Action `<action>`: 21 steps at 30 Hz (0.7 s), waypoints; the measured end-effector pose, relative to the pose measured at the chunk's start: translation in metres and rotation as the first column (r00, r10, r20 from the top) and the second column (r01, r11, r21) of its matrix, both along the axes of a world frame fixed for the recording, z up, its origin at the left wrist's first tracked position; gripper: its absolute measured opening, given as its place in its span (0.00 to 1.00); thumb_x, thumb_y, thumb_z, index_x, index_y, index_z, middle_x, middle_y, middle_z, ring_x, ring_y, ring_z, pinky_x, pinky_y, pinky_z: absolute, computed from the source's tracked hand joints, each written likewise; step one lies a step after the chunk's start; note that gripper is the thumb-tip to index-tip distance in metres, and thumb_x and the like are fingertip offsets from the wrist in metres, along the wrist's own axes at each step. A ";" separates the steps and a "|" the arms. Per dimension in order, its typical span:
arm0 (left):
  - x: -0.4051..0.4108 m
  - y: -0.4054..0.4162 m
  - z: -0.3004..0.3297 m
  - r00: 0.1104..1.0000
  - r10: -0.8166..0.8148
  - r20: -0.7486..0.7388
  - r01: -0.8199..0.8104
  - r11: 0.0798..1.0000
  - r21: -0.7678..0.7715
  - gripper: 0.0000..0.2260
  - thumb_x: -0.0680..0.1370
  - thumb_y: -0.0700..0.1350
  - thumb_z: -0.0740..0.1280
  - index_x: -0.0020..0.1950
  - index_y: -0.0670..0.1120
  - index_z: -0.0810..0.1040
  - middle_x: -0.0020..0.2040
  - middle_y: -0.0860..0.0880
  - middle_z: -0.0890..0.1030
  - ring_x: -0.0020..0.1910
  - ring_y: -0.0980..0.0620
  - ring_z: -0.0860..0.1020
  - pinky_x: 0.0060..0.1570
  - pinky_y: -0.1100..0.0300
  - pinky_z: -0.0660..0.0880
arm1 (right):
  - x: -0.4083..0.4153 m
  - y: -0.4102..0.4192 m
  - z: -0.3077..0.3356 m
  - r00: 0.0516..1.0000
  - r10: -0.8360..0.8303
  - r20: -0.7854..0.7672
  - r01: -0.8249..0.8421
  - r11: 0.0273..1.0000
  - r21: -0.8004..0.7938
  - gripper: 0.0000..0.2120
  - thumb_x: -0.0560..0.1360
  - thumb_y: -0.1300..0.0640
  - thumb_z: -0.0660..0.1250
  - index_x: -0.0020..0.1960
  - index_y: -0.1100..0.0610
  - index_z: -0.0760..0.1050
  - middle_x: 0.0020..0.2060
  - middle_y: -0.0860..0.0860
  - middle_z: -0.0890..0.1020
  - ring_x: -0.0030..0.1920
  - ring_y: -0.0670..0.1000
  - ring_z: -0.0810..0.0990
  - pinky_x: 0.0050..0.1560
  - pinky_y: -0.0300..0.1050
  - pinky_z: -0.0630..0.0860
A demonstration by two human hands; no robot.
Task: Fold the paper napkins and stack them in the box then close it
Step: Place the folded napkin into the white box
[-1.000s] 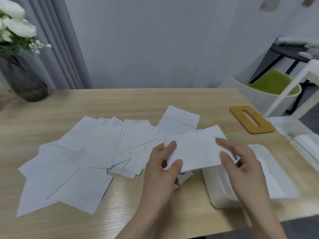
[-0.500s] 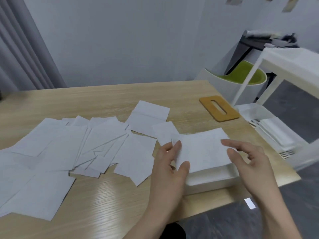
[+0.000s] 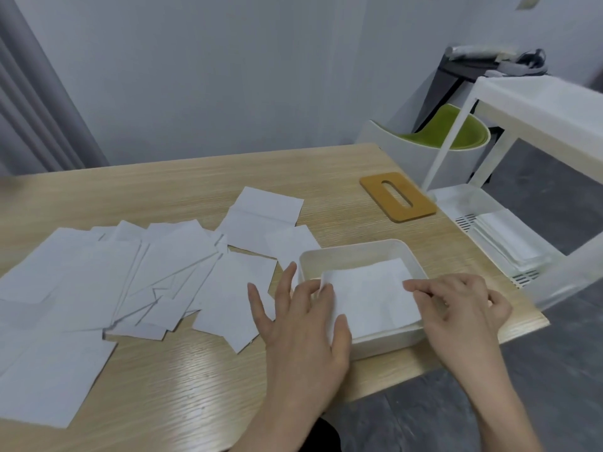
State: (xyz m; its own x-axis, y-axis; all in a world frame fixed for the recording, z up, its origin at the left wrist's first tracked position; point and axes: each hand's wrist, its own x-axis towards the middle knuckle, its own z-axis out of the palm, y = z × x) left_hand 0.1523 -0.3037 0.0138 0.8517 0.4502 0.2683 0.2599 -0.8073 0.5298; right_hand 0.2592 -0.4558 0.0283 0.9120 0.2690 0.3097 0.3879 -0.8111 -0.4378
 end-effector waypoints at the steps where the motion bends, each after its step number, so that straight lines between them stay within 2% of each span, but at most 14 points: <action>1: 0.000 0.001 0.000 1.000 0.001 -0.004 -0.001 1.000 0.016 0.16 0.75 0.53 0.56 0.54 0.53 0.81 0.57 0.56 0.79 0.74 0.47 0.65 0.73 0.42 0.36 | 0.000 -0.001 0.000 1.000 0.002 0.003 -0.002 1.000 -0.017 0.10 0.75 0.60 0.68 0.47 0.45 0.82 0.39 0.39 0.78 0.53 0.43 0.66 0.56 0.41 0.49; 5: 0.000 0.003 0.002 1.000 0.005 -0.010 -0.004 0.998 0.058 0.16 0.75 0.53 0.56 0.51 0.54 0.82 0.54 0.57 0.80 0.72 0.47 0.69 0.72 0.39 0.39 | -0.003 -0.004 0.002 1.000 0.006 0.014 -0.005 0.998 -0.068 0.10 0.74 0.61 0.68 0.46 0.47 0.83 0.38 0.40 0.79 0.51 0.41 0.64 0.55 0.40 0.49; 9: 0.001 0.004 0.002 0.999 -0.009 -0.040 0.013 0.995 0.102 0.16 0.75 0.53 0.56 0.50 0.53 0.82 0.53 0.57 0.80 0.72 0.47 0.69 0.72 0.37 0.40 | -0.005 -0.003 0.007 1.000 -0.007 -0.011 0.005 0.990 -0.138 0.10 0.74 0.61 0.68 0.46 0.47 0.83 0.39 0.42 0.80 0.53 0.46 0.69 0.61 0.48 0.51; 11: 0.001 0.005 0.001 0.998 -0.024 -0.054 0.031 0.993 0.115 0.16 0.76 0.54 0.55 0.50 0.53 0.81 0.55 0.56 0.80 0.73 0.47 0.68 0.72 0.37 0.40 | -0.007 -0.003 0.010 0.999 -0.009 -0.032 0.003 0.984 -0.180 0.09 0.74 0.60 0.68 0.46 0.47 0.83 0.40 0.42 0.79 0.55 0.49 0.70 0.63 0.52 0.52; 13: 0.002 0.008 0.000 0.997 -0.051 -0.053 0.056 0.992 0.110 0.17 0.76 0.55 0.55 0.51 0.52 0.82 0.62 0.52 0.79 0.75 0.45 0.65 0.72 0.38 0.42 | -0.010 -0.002 0.014 1.000 -0.002 -0.017 -0.002 0.979 -0.204 0.07 0.74 0.58 0.70 0.44 0.47 0.83 0.43 0.44 0.78 0.57 0.50 0.70 0.63 0.54 0.53; 15: 0.002 0.011 -0.001 0.995 -0.095 -0.023 0.097 0.990 0.098 0.19 0.77 0.56 0.55 0.53 0.52 0.82 0.69 0.50 0.75 0.76 0.44 0.62 0.73 0.40 0.44 | -0.013 0.000 0.017 0.999 0.040 0.013 -0.038 0.983 -0.180 0.05 0.72 0.56 0.71 0.42 0.46 0.82 0.48 0.44 0.77 0.59 0.50 0.70 0.64 0.54 0.53; 17: 0.002 0.016 -0.003 0.983 -0.183 0.018 0.181 0.979 0.097 0.18 0.78 0.56 0.55 0.53 0.52 0.83 0.69 0.51 0.76 0.75 0.45 0.64 0.72 0.41 0.47 | -0.016 0.001 0.017 0.989 0.146 0.009 -0.144 0.982 -0.122 0.03 0.74 0.50 0.69 0.43 0.45 0.82 0.53 0.42 0.78 0.61 0.46 0.71 0.66 0.52 0.51; 21: 0.005 0.030 -0.003 0.930 -0.366 0.014 0.362 0.924 0.127 0.19 0.80 0.58 0.55 0.49 0.55 0.84 0.55 0.59 0.81 0.62 0.54 0.76 0.71 0.42 0.51 | -0.018 0.000 0.012 0.940 0.316 -0.129 -0.330 0.939 -0.101 0.24 0.74 0.33 0.51 0.52 0.41 0.81 0.58 0.36 0.77 0.62 0.34 0.70 0.73 0.43 0.42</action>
